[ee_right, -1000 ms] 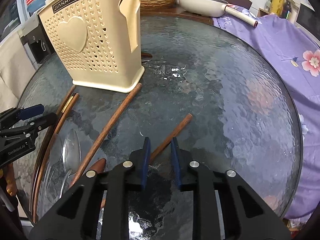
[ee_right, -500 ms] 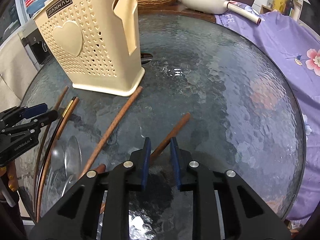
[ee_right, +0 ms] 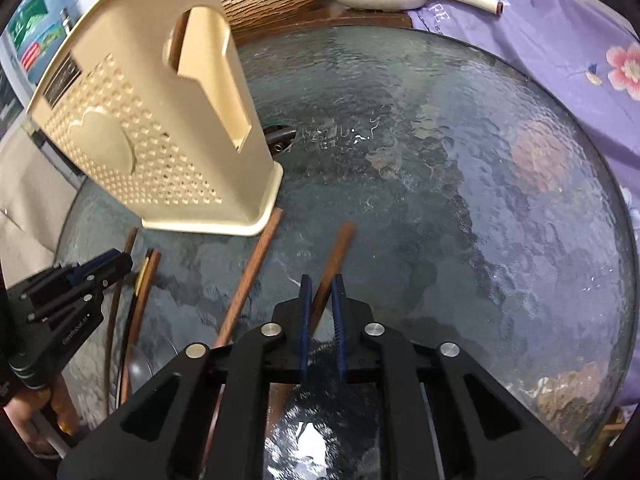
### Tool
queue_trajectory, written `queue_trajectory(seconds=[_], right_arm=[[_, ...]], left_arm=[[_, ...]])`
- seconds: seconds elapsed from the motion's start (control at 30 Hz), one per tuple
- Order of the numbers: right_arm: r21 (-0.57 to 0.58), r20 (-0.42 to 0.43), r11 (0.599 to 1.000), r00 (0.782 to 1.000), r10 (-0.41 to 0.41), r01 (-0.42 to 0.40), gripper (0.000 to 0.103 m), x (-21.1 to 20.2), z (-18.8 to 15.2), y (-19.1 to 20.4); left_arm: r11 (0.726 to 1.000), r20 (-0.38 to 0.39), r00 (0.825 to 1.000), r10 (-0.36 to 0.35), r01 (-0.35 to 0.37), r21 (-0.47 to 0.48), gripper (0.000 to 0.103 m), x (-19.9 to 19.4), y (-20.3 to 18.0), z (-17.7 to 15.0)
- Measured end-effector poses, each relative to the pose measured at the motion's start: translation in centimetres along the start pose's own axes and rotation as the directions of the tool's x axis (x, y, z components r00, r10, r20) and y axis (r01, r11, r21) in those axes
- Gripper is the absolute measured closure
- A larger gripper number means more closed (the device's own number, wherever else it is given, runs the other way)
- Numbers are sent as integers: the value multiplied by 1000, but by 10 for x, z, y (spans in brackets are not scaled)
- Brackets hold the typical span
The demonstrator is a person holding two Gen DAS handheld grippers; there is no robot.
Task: Organize utensils
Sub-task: 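Close the left tool on a wooden chopstick while the right tool grasps another, then lift both wooden chopsticks and carry them toward the utensil holder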
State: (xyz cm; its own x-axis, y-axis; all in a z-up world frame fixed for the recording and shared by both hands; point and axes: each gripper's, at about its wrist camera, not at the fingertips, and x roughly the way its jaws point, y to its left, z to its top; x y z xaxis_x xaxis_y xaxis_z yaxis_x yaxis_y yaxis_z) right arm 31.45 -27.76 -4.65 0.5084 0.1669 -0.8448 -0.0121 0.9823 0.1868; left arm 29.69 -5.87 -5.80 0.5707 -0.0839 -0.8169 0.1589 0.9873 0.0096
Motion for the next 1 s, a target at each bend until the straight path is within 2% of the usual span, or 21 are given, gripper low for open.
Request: queue_trajectory(seconds=[0.37,0.5,0.77,1.0], right_arm=[[20,16,1000,1000,24,-24,96,4,4,-9],[32,42,997,997,64,-65,96,-2,0,-13],[4,150,995,984,100,-102,96,-32,-8,-14],[-27,245,990,959,144,-141,96,-66,-13,-13]], left_arm=[[998,-3,1000,-31,31,-55,96,4,13,5],[996,6,999,-41,42,-77,96,4,19,6],[989,83,994,-77,87,-121,96,-22,33,5],[981,168,980,-109,133,-141,96,-55,39,3]])
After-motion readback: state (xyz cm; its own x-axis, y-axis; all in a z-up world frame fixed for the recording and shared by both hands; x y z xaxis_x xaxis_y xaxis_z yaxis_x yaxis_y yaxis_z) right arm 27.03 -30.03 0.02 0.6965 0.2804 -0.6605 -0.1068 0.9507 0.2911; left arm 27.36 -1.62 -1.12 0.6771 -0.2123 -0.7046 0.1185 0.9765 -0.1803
